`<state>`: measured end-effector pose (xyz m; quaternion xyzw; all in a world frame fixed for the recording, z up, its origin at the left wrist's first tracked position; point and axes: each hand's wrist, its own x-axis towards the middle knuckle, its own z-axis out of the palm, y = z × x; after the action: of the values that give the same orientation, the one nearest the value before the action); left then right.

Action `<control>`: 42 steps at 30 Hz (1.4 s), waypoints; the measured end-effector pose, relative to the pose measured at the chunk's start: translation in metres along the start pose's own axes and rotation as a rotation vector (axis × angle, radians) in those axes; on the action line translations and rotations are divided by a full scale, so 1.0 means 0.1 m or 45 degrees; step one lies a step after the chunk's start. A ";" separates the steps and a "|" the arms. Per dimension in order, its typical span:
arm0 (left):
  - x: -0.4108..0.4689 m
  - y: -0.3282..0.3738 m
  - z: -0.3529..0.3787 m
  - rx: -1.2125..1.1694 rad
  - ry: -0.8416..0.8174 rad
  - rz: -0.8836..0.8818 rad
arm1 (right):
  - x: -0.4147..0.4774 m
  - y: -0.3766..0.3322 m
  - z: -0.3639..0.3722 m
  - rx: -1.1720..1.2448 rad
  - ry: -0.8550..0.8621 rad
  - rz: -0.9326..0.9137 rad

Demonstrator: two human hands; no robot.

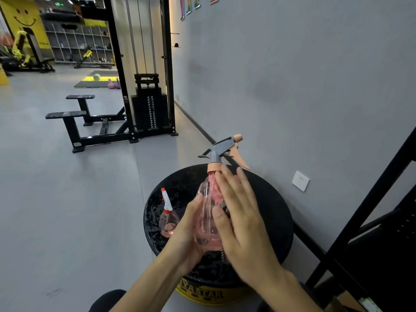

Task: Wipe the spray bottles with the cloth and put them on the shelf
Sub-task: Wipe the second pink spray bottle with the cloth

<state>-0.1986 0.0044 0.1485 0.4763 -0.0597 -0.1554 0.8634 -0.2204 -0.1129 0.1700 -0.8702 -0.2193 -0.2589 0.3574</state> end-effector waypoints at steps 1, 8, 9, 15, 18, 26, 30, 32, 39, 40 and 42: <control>0.00 -0.01 0.01 0.032 -0.023 -0.008 | 0.08 0.03 -0.04 0.019 0.012 0.033; 0.05 -0.03 0.07 -0.078 -0.005 0.005 | 0.13 0.03 -0.06 0.017 -0.004 0.017; 0.04 -0.02 0.07 -0.103 0.000 0.026 | 0.07 0.02 -0.05 0.016 -0.007 0.010; 0.06 -0.01 0.01 -0.155 -0.020 0.019 | -0.21 -0.03 0.08 -0.025 0.046 -0.011; 0.04 -0.06 0.02 -0.130 -0.052 -0.034 | -0.05 0.02 0.02 -0.003 0.069 0.020; 0.04 -0.05 0.03 -0.136 -0.053 -0.035 | 0.07 0.02 -0.08 0.027 -0.007 0.072; 0.05 -0.02 -0.02 -0.156 -0.029 0.029 | -0.17 -0.08 0.01 -0.146 -0.030 0.073; 0.08 -0.02 -0.05 -0.153 0.000 0.034 | -0.19 -0.08 0.03 -0.188 -0.024 0.090; 0.06 -0.05 0.03 -0.073 -0.045 -0.062 | 0.23 0.01 -0.04 -0.146 -0.012 0.139; 0.08 -0.05 0.01 -0.067 -0.051 -0.057 | 0.24 0.00 -0.04 -0.142 -0.018 0.120; 0.09 -0.02 0.01 -0.063 -0.055 -0.039 | 0.19 -0.02 -0.02 -0.144 -0.029 0.094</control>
<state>-0.1908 -0.0006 0.1465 0.4522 -0.0672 -0.1801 0.8710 -0.2075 -0.1093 0.1831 -0.8994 -0.1760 -0.2474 0.3144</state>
